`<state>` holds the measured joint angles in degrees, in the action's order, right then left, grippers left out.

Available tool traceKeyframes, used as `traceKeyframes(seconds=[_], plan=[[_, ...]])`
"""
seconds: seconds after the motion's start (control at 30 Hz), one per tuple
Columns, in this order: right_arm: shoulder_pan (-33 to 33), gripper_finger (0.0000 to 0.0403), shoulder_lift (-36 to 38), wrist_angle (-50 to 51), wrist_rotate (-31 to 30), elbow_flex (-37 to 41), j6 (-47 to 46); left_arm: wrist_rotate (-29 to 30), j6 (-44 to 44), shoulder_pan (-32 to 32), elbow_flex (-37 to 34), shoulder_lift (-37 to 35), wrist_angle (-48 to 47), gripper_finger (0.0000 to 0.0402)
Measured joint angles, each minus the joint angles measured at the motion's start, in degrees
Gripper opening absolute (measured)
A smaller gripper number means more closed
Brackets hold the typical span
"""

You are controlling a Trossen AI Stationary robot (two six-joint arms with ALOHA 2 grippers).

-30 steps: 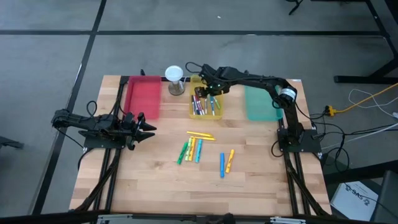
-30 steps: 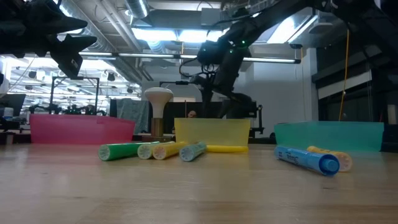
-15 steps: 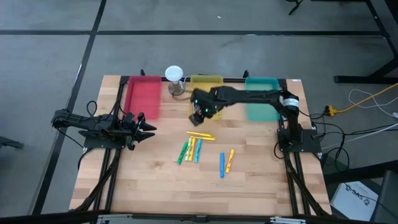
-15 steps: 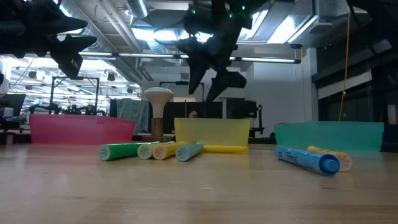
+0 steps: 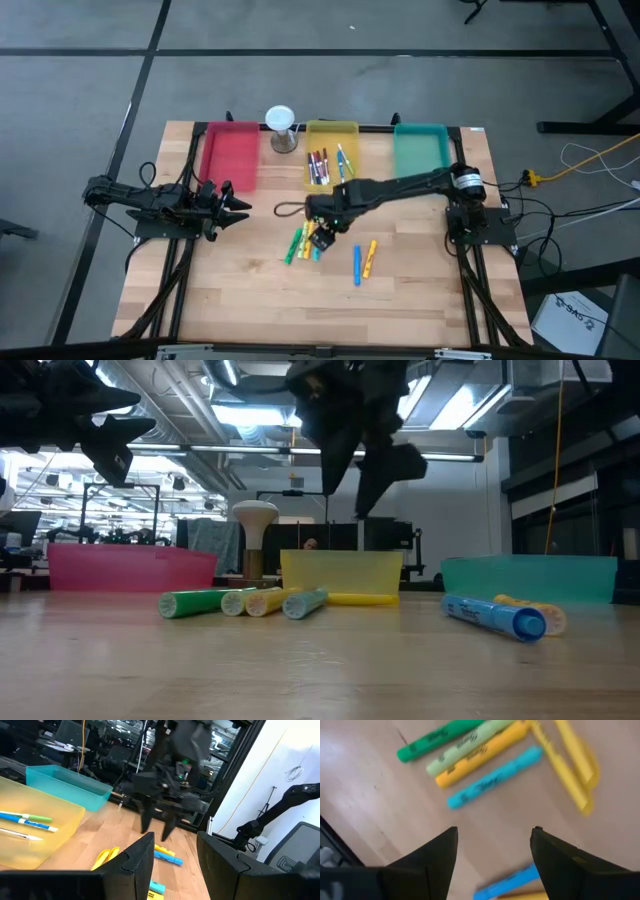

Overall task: Pick & Place Markers
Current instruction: Put the right yellow highlighter into the blue bin

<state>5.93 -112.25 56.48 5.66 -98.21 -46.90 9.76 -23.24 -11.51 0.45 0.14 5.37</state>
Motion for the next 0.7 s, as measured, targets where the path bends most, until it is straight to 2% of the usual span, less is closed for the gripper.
traceKeyframes(seconds=[0.23,0.4,0.7], plan=[[4.8,0.0244,-0.02,0.08,-0.32,0.0,-8.2,0.0,0.0,0.0,0.02,0.0,0.0,0.0143],[7.79,0.0244,-0.02,0.08,-5.37,0.0,-12.82,0.0,0.0,-0.01,0.01,0.0,-0.02,0.0143],[9.12,0.0244,-0.02,2.41,-6.62,0.0,-19.45,0.0,0.0,0.0,0.01,0.0,-0.02,0.0143]])
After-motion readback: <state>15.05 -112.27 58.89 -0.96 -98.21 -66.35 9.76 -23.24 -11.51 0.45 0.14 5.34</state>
